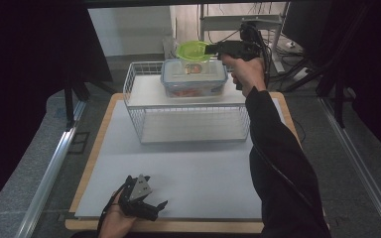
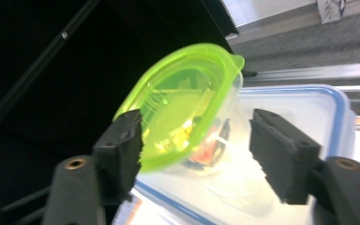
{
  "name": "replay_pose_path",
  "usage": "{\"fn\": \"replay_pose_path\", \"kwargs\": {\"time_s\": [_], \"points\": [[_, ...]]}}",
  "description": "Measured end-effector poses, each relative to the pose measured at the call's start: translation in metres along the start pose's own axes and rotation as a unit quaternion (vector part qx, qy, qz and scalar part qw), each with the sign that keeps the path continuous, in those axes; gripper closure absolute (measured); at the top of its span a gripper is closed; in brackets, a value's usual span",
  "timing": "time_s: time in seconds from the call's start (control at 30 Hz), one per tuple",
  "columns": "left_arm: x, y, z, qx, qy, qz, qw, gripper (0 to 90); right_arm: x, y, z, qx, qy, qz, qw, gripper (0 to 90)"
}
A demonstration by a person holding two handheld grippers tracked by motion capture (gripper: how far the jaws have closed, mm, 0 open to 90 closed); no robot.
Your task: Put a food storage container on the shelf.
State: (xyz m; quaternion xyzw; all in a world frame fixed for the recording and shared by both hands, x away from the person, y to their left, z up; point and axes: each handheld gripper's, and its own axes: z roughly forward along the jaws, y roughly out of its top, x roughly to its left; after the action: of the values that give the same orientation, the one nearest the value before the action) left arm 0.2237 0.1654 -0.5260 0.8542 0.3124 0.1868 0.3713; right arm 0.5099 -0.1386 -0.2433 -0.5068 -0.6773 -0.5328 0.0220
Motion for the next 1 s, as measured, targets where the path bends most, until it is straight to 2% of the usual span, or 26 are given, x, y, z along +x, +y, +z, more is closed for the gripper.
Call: {"fn": "replay_pose_path", "kwargs": {"time_s": [0.07, 0.4, 0.53, 0.8, 1.0], "points": [[0.000, 0.000, 0.000, -0.001, 0.001, -0.001, 1.0000, 1.8, -0.001, -0.003, -0.004, 0.005, 0.002, -0.020, 0.9998, 26.5], [0.000, 0.000, 0.000, -0.002, 0.003, -0.002, 1.0000, 1.8, -0.003, -0.032, -0.023, 0.016, -0.002, -0.090, 0.9958, 19.1], [0.001, 0.000, -0.001, -0.004, 0.001, -0.006, 1.0000, 1.7, -0.001, -0.048, -0.032, 0.017, -0.007, -0.120, 0.9926, 18.1], [0.002, 0.000, -0.001, -0.007, 0.000, -0.010, 0.9999, 1.7, -0.001, -0.086, -0.053, 0.016, -0.003, -0.164, 0.9864, 14.7], [0.002, 0.000, -0.001, -0.009, -0.002, -0.012, 0.9999, 1.7, -0.003, -0.122, -0.066, 0.016, -0.004, -0.201, 0.9794, 11.4]]}}
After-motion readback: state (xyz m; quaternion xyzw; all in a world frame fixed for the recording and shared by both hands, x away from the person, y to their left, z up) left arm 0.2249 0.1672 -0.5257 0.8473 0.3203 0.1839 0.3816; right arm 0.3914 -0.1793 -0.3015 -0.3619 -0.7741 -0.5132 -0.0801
